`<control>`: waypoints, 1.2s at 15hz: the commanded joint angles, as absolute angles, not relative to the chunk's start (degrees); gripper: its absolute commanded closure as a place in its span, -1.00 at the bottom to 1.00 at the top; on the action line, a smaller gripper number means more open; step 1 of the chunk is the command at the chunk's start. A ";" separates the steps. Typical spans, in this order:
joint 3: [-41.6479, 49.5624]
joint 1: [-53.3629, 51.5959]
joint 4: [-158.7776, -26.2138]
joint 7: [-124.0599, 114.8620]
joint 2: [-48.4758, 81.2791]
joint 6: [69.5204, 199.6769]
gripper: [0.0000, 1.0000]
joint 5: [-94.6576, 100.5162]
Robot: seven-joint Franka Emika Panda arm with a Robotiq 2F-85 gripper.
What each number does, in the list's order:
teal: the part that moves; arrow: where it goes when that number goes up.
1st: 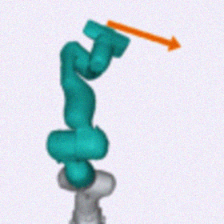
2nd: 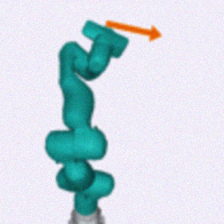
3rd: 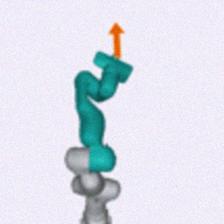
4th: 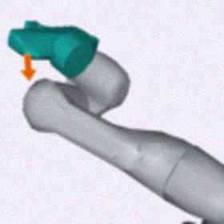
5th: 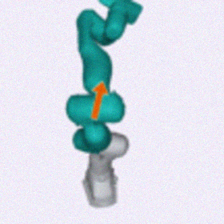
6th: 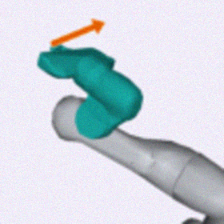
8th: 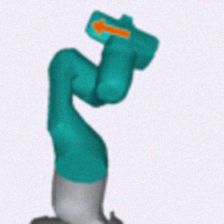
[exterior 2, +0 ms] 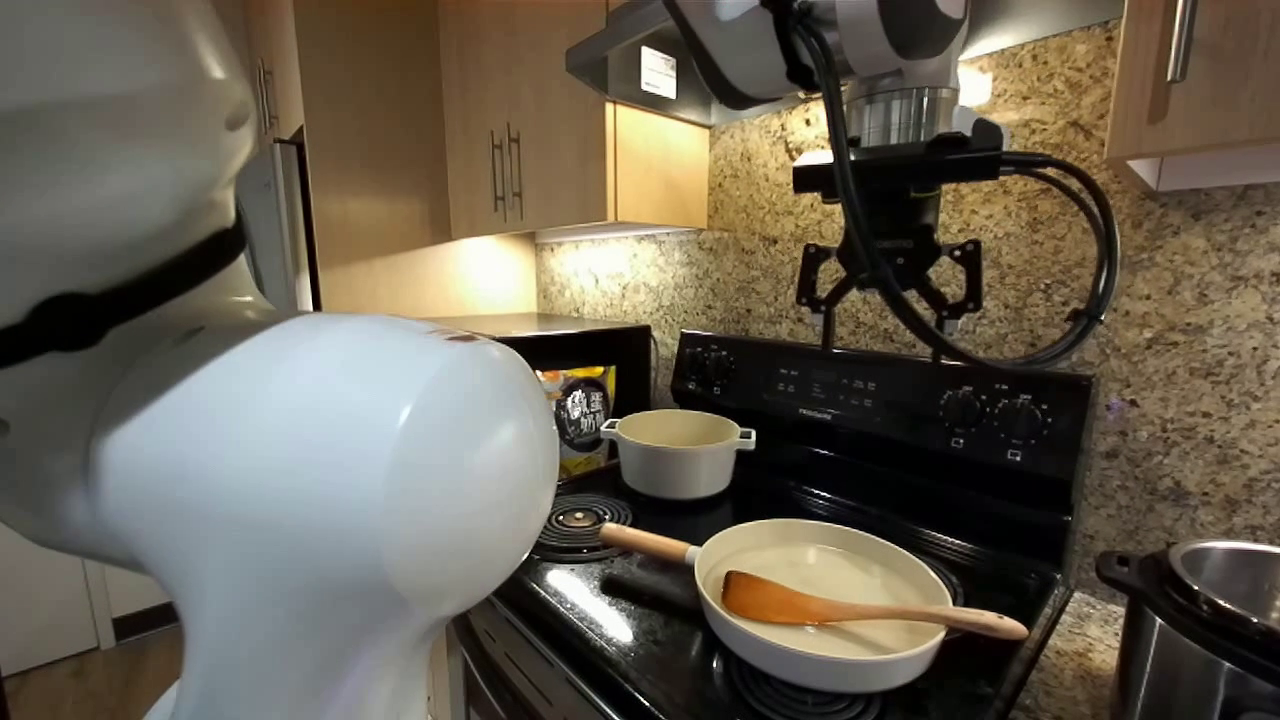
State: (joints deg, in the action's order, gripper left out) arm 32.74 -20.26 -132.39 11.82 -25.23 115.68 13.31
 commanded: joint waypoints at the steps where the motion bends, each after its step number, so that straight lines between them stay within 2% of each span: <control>1: 22.53 -9.82 -136.60 15.48 -25.07 119.63 -1.00 8.35; 8: 14.03 -0.30 -143.26 12.34 -27.18 126.35 -1.00 3.38; 18: 10.63 2.95 -142.03 9.58 -25.80 126.37 -1.00 3.68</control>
State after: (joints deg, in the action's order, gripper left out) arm 12.05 1.43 -142.12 8.95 -25.94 126.47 4.52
